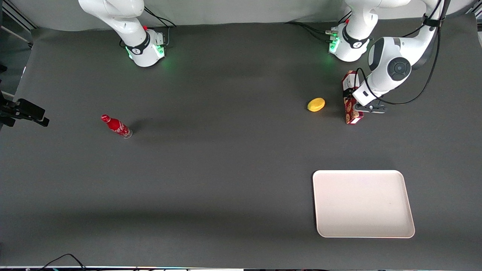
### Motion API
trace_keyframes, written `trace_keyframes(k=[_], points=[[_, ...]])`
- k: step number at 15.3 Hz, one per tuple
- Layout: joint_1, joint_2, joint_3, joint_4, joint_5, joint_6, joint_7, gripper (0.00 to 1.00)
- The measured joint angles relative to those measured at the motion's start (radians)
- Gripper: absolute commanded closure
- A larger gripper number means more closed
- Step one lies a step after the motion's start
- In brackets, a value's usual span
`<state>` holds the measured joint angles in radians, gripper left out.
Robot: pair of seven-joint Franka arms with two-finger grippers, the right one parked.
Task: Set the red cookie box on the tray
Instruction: 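Lower the left gripper around the cookie box and close on it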
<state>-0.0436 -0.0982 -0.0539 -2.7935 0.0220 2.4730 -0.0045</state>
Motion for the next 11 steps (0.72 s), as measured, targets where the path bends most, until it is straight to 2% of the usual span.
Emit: trace_keyframes(k=[1, 4, 5, 6, 7, 8, 11], points=[[0.0, 0.011, 0.0, -0.004, 0.0, 0.02, 0.0, 0.04], [-0.004, 0.037, -0.001, -0.003, 0.0, 0.041, 0.001, 0.4], [-0.005, 0.043, -0.001, -0.003, 0.0, 0.042, 0.001, 0.56], [-0.006, 0.048, -0.001, -0.003, 0.0, 0.042, 0.001, 0.79], [-0.006, 0.052, -0.001, -0.003, 0.0, 0.042, 0.002, 0.95], [-0.006, 0.057, -0.002, -0.003, 0.0, 0.042, 0.004, 1.0], [-0.007, 0.062, -0.002, -0.002, 0.0, 0.042, 0.008, 1.0]])
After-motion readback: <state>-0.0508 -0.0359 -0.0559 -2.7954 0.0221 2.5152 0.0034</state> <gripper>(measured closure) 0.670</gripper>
